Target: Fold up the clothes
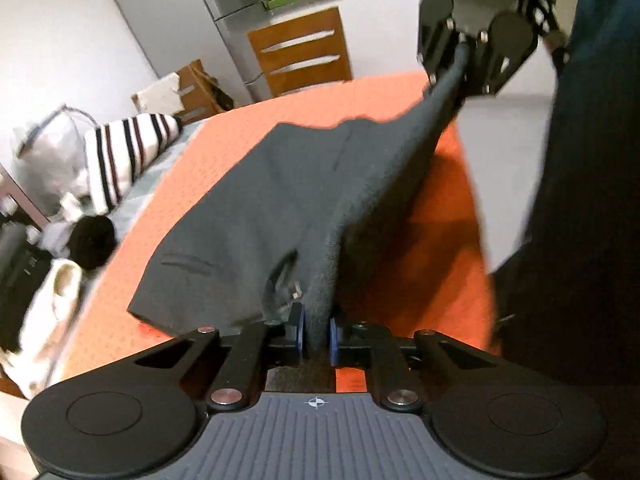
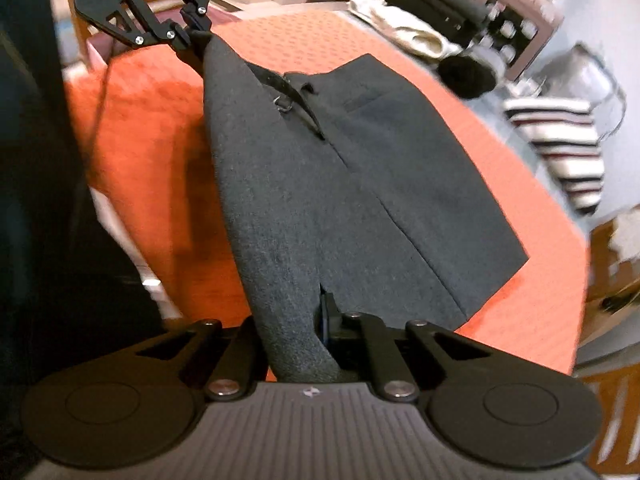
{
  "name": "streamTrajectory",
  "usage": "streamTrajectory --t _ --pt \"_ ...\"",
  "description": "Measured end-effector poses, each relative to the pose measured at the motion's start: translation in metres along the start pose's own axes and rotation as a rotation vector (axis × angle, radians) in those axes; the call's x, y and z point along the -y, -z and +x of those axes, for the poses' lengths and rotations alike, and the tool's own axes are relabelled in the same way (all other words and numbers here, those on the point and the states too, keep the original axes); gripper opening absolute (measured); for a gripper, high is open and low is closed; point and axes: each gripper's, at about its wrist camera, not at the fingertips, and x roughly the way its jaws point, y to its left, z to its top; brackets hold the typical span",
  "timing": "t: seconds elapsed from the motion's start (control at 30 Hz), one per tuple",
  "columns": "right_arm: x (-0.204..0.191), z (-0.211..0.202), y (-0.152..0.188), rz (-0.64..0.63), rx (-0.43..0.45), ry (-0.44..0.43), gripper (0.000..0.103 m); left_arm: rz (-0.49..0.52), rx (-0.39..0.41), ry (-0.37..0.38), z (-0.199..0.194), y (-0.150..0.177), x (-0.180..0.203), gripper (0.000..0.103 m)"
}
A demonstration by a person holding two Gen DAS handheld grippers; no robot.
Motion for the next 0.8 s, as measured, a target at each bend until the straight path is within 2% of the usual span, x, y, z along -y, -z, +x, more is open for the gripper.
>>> streamTrajectory --t 0.1,0.27,0.53,0.67,0.8 --pt "0.008 -0.018 0.002 0.093 -0.004 -0.097 0.009 -0.068 0.024 0.059 -0.022 -0.010 -0.008 0.014" --pt "0.033 -0.019 0.006 0.157 0.018 -0.172 0.009 -0.194 0.042 0.097 -0.010 -0.018 -0.041 0.014" --pt "0.119 0.016 0.005 0.259 0.026 -0.340 0.009 -0.325 -0.014 0.196 0.038 -0.039 -0.114 0.014" --pt "0.167 0.046 -0.002 0.323 0.020 -0.443 0.010 -0.357 -0.051 0.196 0.071 -0.046 -0.143 0.014" --pt "0.204 0.077 -0.009 0.330 0.000 -0.481 0.014 -0.413 -0.096 0.205 0.105 -0.042 -0.169 0.016"
